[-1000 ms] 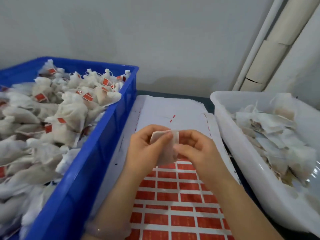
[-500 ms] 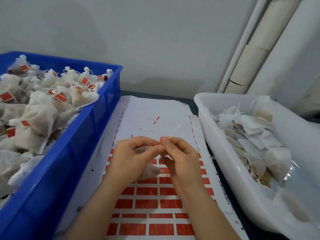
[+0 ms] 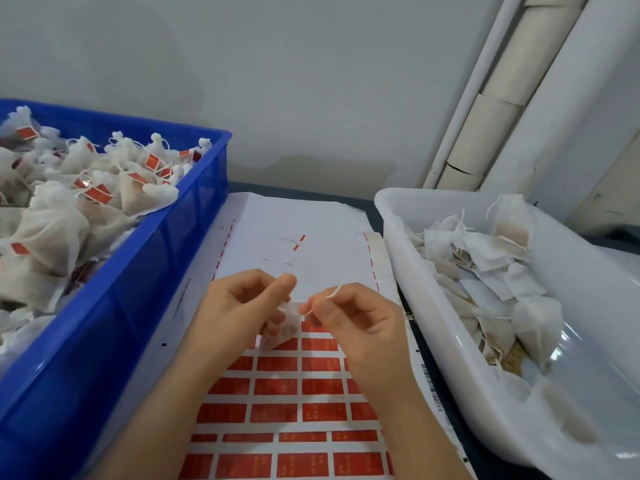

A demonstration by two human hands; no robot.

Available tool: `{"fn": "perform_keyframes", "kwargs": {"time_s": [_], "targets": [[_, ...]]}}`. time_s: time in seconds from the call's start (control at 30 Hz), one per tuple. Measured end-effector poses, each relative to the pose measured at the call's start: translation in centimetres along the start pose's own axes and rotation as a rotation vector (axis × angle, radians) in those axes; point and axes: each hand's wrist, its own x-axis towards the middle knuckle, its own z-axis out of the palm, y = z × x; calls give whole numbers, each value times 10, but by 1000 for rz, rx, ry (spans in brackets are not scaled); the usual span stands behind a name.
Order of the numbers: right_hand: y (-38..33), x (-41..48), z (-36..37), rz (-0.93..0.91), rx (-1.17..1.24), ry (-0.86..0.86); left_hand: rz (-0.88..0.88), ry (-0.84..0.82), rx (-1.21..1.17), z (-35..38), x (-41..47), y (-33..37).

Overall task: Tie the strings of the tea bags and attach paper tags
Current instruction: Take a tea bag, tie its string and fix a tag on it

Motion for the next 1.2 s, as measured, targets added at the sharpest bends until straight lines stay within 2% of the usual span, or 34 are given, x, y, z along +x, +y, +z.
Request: {"fn": "perform_keyframes", "kwargs": {"time_s": [0.1,0.2,0.27,0.33,0.47,0.6,0.67,0.73,0.83,0.87,0.93,1.0,1.1,1.2], "targets": [[3,2,0,1,-64,-41,-34,-113,-35,0,0,3],[7,6,-5,146,-119,-182,-1,-289,-83,-6,-1,6],[10,7,-8,206,-159,-260,26,-329,-85,-9,-2,8],[10,8,-9,230,-240,-255,38,-281,8,-11,-2,5],[16,7,-6,203,-286,-105,200,-122,424,-4,-2,-3],[24,3,7,40,-337,37,283,43,702,5,4,-5],[25,4,11,-52,-355,72,346,68,769,9,5,-9],[25,4,11,-116,-374,56,269,78,603,13,2,-13],[25,2,12,-130,-415,-6,-146,-3,-91,14,1,-7],[25,1,13,-128,-432,-26,-236,-14,-235,14,1,-5],[23,-2,15,-117,-396,-42,-267,8,-288,14,0,-3],[20,-2,15,-40,-297,-1,-226,9,-302,11,-2,-1],[16,0,10,99,-137,83,-151,-104,-293,5,-2,0],[14,1,5,117,-102,75,-108,-209,-211,-1,-1,-1]]}}
